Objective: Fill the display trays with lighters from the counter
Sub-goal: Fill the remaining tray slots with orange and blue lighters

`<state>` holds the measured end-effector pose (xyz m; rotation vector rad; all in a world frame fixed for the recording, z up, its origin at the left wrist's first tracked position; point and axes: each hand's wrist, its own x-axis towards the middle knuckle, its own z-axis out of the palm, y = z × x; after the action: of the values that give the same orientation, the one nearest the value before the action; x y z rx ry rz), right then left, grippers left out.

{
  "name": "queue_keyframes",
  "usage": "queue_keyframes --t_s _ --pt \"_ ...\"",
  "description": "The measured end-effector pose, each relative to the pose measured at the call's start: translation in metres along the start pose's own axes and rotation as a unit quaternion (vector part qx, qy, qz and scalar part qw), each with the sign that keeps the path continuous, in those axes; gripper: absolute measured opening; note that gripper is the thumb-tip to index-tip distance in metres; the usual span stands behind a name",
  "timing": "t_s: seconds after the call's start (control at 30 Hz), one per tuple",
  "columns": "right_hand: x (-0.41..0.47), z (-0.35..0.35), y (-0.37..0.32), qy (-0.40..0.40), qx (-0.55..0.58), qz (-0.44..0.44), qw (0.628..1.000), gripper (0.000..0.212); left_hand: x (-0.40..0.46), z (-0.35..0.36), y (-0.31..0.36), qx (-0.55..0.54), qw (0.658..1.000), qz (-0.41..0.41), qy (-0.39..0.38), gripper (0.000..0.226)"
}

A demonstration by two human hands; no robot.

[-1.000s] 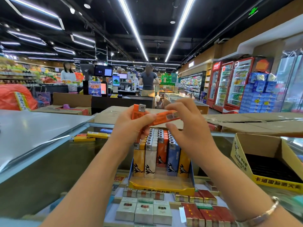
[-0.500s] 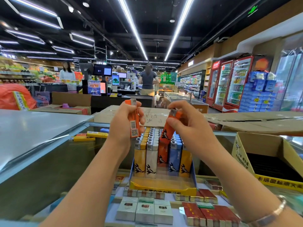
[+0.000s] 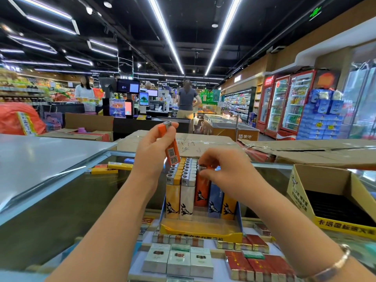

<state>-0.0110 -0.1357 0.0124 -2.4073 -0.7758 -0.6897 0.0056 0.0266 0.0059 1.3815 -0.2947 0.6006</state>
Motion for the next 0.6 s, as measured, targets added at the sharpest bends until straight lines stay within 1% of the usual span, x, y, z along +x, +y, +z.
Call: queue_keyframes --t_s 0.2,0.37,0.47,0.53,0.57,0.6 --pt "-0.0004 0.0069 -0.0012 -0.048 -0.043 0.005 0.998 0.009 0.0009 -0.0021 -0.0010 -0.009 1.000 0.007 0.000 0.013" --pt "0.0016 0.0068 -0.0010 -0.048 -0.066 0.006 0.997 0.007 0.0001 -0.0015 0.0008 -0.036 0.999 -0.001 -0.018 0.011" --pt "0.0007 0.0061 0.0005 -0.050 -0.051 0.010 0.997 0.009 0.0000 -0.0011 0.0010 -0.037 0.999 -0.007 -0.030 0.009" --pt "0.0000 0.0035 0.0012 -0.036 -0.051 0.005 0.998 0.013 0.0004 -0.0012 0.0004 -0.041 0.998 -0.013 -0.033 0.008" --pt "-0.0001 0.0013 0.0015 -0.011 -0.050 -0.002 0.999 0.014 0.0006 -0.0013 -0.0001 -0.043 0.998 -0.016 -0.035 0.008" --pt "0.0000 -0.0017 0.0016 0.031 -0.038 -0.009 0.999 0.013 0.0008 -0.0014 -0.0004 -0.044 0.998 -0.019 -0.037 0.009"
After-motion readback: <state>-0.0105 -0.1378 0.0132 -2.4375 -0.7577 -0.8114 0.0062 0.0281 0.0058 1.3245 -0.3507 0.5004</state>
